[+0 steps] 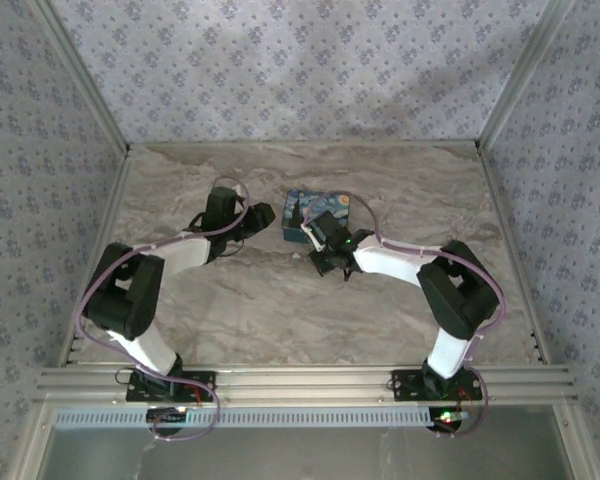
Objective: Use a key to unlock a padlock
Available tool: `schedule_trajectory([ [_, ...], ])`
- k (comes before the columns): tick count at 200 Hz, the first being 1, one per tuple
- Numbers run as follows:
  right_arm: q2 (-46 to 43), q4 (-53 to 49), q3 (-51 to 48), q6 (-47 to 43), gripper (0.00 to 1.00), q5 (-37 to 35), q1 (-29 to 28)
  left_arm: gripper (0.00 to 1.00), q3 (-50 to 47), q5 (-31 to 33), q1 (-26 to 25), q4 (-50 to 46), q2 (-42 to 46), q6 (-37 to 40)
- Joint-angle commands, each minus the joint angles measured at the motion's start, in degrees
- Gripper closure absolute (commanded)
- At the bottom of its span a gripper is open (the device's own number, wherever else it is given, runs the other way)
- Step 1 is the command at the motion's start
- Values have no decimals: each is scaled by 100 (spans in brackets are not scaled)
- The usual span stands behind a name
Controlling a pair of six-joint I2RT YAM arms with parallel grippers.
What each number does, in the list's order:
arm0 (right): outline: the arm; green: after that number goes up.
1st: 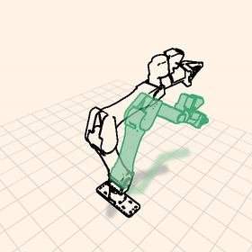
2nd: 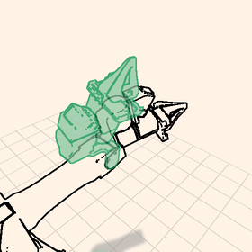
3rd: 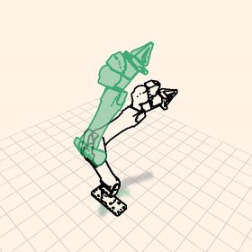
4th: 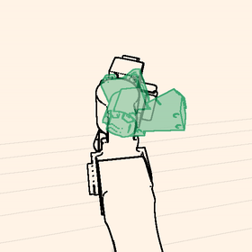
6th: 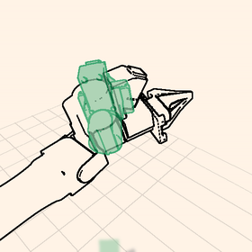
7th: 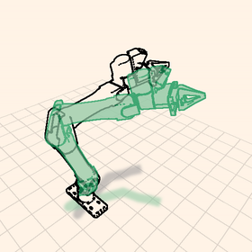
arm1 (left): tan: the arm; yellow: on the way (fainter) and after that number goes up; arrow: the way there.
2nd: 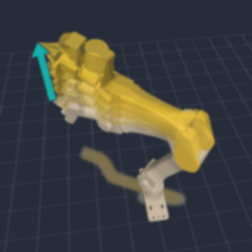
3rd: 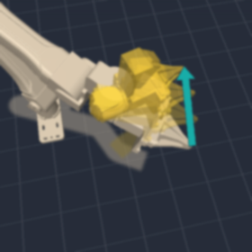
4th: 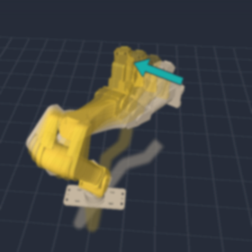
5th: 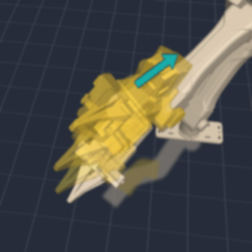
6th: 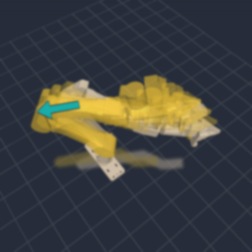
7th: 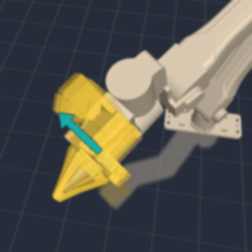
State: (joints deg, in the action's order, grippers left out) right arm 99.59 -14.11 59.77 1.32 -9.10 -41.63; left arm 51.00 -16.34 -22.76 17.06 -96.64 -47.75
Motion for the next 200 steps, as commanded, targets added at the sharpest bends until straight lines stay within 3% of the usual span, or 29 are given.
schedule_trajectory([
  [1, -115, 101, -23, -597, 100, 90, 22, 52, 283, -154, 26, -136, -232, 129],
  [117, 309, 452, 218, -2057, 100, -521, -219, 52, 835, -488, 18, -113, -919, 179],
  [200, 408, 602, 475, -2417, 100, -450, -253, 52, 928, -661, -52, -32, -1103, 99],
])
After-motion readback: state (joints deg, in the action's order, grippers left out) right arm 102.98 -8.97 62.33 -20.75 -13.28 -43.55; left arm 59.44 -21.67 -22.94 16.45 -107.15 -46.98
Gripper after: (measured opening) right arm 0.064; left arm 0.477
